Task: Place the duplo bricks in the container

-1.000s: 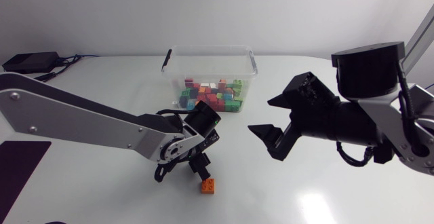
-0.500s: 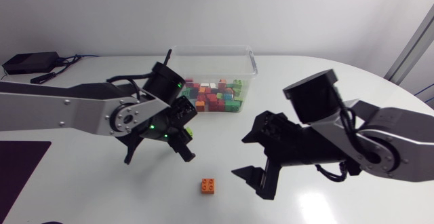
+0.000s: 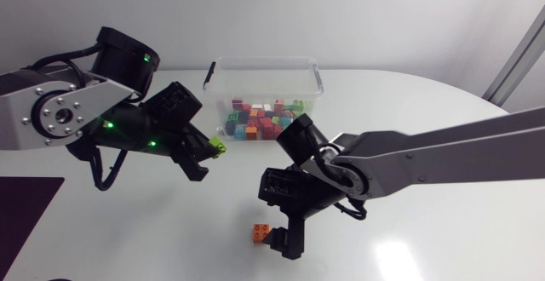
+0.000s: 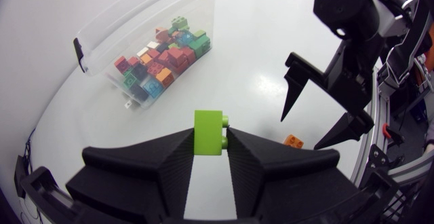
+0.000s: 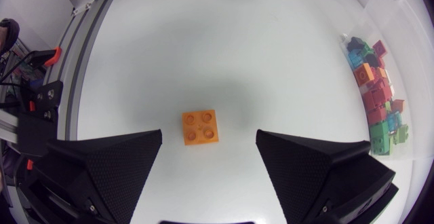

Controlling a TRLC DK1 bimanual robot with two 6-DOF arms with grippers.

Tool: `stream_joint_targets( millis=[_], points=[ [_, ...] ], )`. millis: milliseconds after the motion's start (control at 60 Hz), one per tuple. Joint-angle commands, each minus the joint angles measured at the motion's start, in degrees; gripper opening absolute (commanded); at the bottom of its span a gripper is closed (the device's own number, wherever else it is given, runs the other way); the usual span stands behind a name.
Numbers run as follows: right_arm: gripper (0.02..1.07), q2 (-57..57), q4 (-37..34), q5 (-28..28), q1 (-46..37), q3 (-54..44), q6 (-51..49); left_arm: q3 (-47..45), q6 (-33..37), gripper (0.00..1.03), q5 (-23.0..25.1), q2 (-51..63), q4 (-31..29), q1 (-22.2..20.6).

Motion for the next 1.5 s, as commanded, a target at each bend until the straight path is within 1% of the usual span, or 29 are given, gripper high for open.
stream_joint_targets(
  millis=[0, 133, 183, 250, 317, 367, 400, 433, 467, 550, 600, 700, 900, 1067, 1117, 1167, 1233, 1250, 1317, 1367, 1383, 1400, 1417, 1433, 1450, 1467, 1483],
  points=[
    [1.02, 4.08, -1.17, 0.77, 0.9, 2.85, -2.59, 1.21, 1.46, 0.28, 3.26, -1.35, -0.63, 3.0],
    [1.02, 7.95, -2.49, 1.21, 1.69, 5.66, -3.91, 3.68, 1.54, 0.28, 9.77, -1.0, -0.72, 7.58],
    [1.0, 9.35, -2.93, 1.38, 2.13, 6.54, -4.26, 4.82, 1.63, 0.28, 12.14, -0.21, -1.16, 8.98],
    [0.97, 10.76, -3.37, 1.56, 2.4, 7.24, -4.61, 6.22, 1.98, 0.28, 14.16, 0.85, -1.59, 10.39],
    [0.89, 12.08, -3.55, 1.65, 2.48, 7.77, -4.79, 7.63, 1.98, 0.28, 15.74, 2.08, -1.59, 11.44],
    [0.78, 12.69, -4.16, 1.65, 2.48, 8.21, -5.14, 9.12, 1.98, 0.28, 17.24, 3.4, -1.51, 12.5],
    [0.73, 12.96, -4.43, 1.65, 2.48, 8.3, -5.14, 9.74, 1.98, 0.28, 17.68, 3.84, -1.59, 12.85],
    [0.62, 13.05, -5.04, 1.65, 2.57, 8.47, -5.31, 11.59, 1.9, 0.28, 18.64, 5.59, -1.59, 13.38],
    [0.55, 13.05, -5.57, 1.65, 2.57, 8.56, -5.4, 12.55, 1.72, 0.28, 19.26, 6.56, -1.59, 13.55],
    [0.4, 12.96, -7.15, 1.56, 2.57, 8.83, -5.66, 15.19, 1.46, 0.28, 19.43, 9.11, -1.59, 13.73],
    [0.34, 12.61, -7.77, 1.56, 2.4, 9.0, -5.58, 17.21, 0.93, 0.28, 19.52, 10.87, -1.51, 13.73],
    [0.34, 10.76, -9.08, 1.56, 1.61, 9.27, -5.66, 20.99, -0.56, 0.28, 19.61, 14.56, -0.98, 13.64],
    [0.34, 4.52, -12.25, 1.29, -1.65, 10.14, -5.58, 29.34, -5.31, 0.28, 19.7, 22.56, 2.27, 13.73],
    [0.34, -0.58, -13.65, 1.21, -4.19, 11.29, -4.79, 34.09, -9.79, 0.28, 19.61, 27.48, 7.02, 13.38],
    [0.34, -2.16, -13.65, 1.21, -5.25, 11.9, -4.26, 36.11, -10.58, 0.29, 19.61, 29.15, 7.55, 13.2],
    [0.34, -3.3, -13.92, 1.21, -6.04, 12.52, -4.08, 37.78, -11.73, 0.3, 19.35, 30.56, 7.99, 13.2],
    [0.34, -5.15, -14.36, 1.12, -7.45, 13.84, -3.64, 41.03, -13.31, 0.32, 16.27, 33.46, 8.95, 12.85],
    [0.34, -5.59, -14.45, 1.03, -7.97, 14.36, -3.38, 41.73, -13.84, 0.33, 15.83, 34.07, 9.3, 12.85],
    [0.34, -7.08, -14.71, 0.59, -9.82, 16.21, -2.59, 44.19, -14.36, 0.44, 13.99, 36.44, 9.66, 12.23],
    [0.34, -7.78, -14.71, 0.42, -11.23, 17.88, -1.71, 46.21, -14.54, 0.6, 12.4, 38.29, 9.66, 11.71],
    [0.34, -7.96, -14.62, 0.24, -11.84, 18.67, -1.27, 46.65, -14.54, 0.66, 12.14, 38.82, 9.66, 11.62],
    [0.34, -8.14, -14.53, 0.24, -12.37, 19.28, -1.01, 47.62, -14.54, 0.79, 11.35, 39.52, 9.57, 11.27],
    [0.34, -8.22, -14.36, 0.24, -12.98, 19.99, -0.65, 47.71, -14.63, 0.8, 11.26, 39.61, 9.48, 11.27],
    [0.34, -8.22, -14.27, 0.24, -13.51, 20.6, -0.22, 48.41, -14.54, 0.91, 10.12, 40.31, 9.48, 11.0],
    [0.34, -8.22, -14.18, 0.15, -13.6, 20.87, -0.04, 48.41, -14.54, 0.91, 9.94, 40.31, 9.57, 10.92],
    [0.34, -8.31, -13.83, -0.2, -14.39, 22.01, 0.75, 48.59, -14.28, 0.98, 8.54, 40.4, 9.74, 10.39],
    [0.34, -8.31, -13.39, -0.38, -15.09, 22.8, 1.37, 48.5, -14.01, 0.99, 7.83, 40.4, 9.83, 10.04]
  ],
)
